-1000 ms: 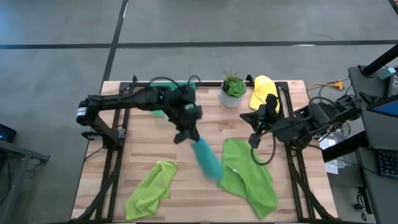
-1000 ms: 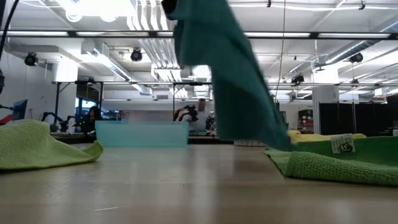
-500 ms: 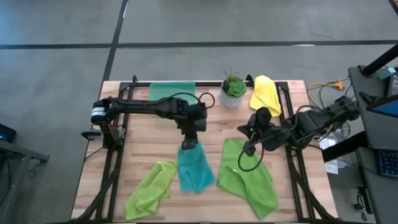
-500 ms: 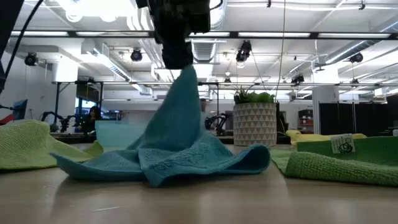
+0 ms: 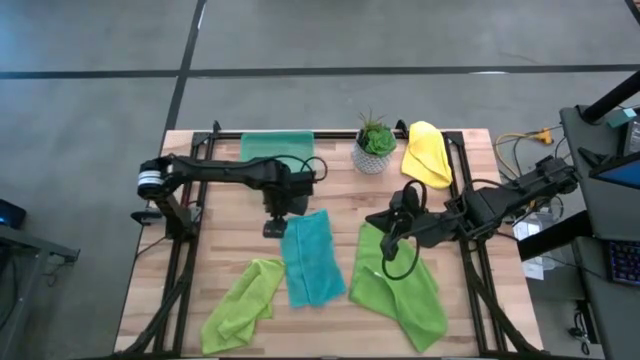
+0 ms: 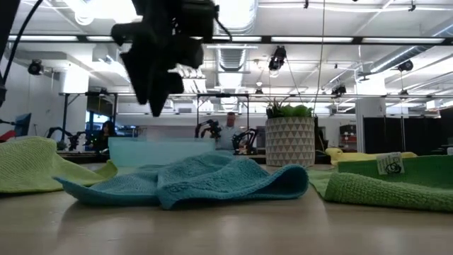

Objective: Fold microfiber towels
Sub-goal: Fold the blue microfiber cloth

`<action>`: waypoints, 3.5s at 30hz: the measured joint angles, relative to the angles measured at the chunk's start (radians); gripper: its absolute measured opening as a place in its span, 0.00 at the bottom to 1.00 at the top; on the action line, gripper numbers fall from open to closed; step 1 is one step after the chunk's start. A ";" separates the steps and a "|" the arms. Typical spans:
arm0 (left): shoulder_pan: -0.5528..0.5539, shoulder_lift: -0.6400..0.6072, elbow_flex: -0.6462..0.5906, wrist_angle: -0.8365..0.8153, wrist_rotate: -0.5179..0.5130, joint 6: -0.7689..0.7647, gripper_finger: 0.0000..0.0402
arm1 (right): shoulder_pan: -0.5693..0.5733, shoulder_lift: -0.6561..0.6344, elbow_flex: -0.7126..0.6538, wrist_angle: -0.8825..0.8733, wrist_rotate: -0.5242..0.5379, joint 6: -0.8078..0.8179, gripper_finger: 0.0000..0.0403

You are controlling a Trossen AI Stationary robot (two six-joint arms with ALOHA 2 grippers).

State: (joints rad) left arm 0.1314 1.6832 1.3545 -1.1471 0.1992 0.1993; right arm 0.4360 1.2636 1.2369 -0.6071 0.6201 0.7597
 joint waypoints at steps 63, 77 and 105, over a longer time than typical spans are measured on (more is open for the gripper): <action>0.035 -0.412 0.271 0.216 0.149 -0.430 0.00 | -0.363 0.160 0.105 0.530 -0.575 -0.501 0.34; 0.019 -0.367 0.414 0.073 0.216 -0.430 0.00 | -0.363 0.382 0.382 0.403 -0.569 -0.667 0.49; 0.016 -0.371 0.455 0.147 0.279 -0.482 0.00 | -0.363 0.474 0.511 0.272 -0.331 -0.709 0.30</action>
State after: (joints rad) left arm 0.1474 1.3121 1.8095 -0.9997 0.4777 -0.2829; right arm 0.0731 1.7381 1.7481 -0.3349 0.2893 0.0505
